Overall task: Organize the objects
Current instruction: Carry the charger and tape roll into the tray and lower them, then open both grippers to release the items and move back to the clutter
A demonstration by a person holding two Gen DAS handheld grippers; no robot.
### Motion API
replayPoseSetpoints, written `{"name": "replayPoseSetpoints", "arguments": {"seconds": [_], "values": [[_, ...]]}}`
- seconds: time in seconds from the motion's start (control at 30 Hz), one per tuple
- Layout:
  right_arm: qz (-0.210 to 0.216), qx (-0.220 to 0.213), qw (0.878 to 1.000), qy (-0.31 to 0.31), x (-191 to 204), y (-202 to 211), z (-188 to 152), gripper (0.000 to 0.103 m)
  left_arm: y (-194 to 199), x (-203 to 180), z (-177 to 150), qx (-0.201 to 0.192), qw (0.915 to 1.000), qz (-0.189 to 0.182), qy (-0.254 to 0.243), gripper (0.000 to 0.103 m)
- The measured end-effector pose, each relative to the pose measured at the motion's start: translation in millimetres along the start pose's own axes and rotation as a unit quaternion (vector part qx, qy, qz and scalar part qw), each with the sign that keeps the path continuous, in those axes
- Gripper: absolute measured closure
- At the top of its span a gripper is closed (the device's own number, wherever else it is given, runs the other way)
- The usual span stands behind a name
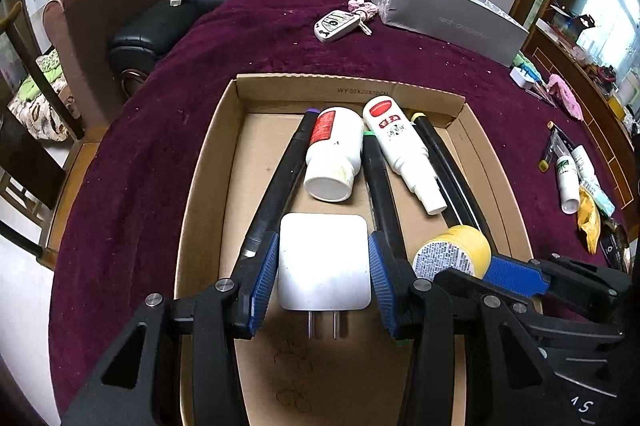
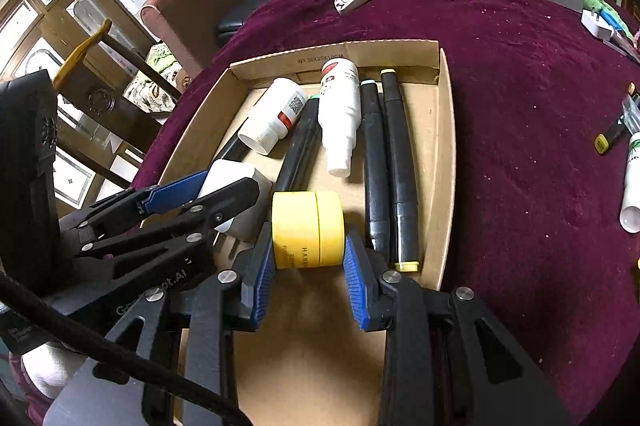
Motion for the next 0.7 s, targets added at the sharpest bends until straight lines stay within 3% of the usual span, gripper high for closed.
{"name": "replayPoseSetpoints", "arguments": {"seconds": [0.33, 0.47, 0.7], "values": [[0.002, 0.001, 1.000, 0.003, 2.4, -3.6, -0.9, 0.071, 14.8, 3.8, 2.3, -0.026, 0.9996, -0.005, 0.010, 0.062], [0.012, 0.002, 1.000, -0.003, 4.1, -0.9, -3.5, 0.070, 29.4, 3.9, 0.6, -0.043, 0.9990, -0.004, 0.007, 0.051], [0.019, -0.005, 1.000, 0.004, 15.1, 11.0, -9.8, 0.066, 57.0, -0.6, -7.2, -0.073, 0.9973, 0.001, -0.004, 0.050]]}}
Point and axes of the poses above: each gripper's, at about its wrist camera, not at the fingertips, and y roughly against the way its jaws point, x to its left, z to its top, the point moved 4 cm from there along -y, roughly the way its jaws point, and after that the axes turned 12 degrees about y, right-handed, at the moved point
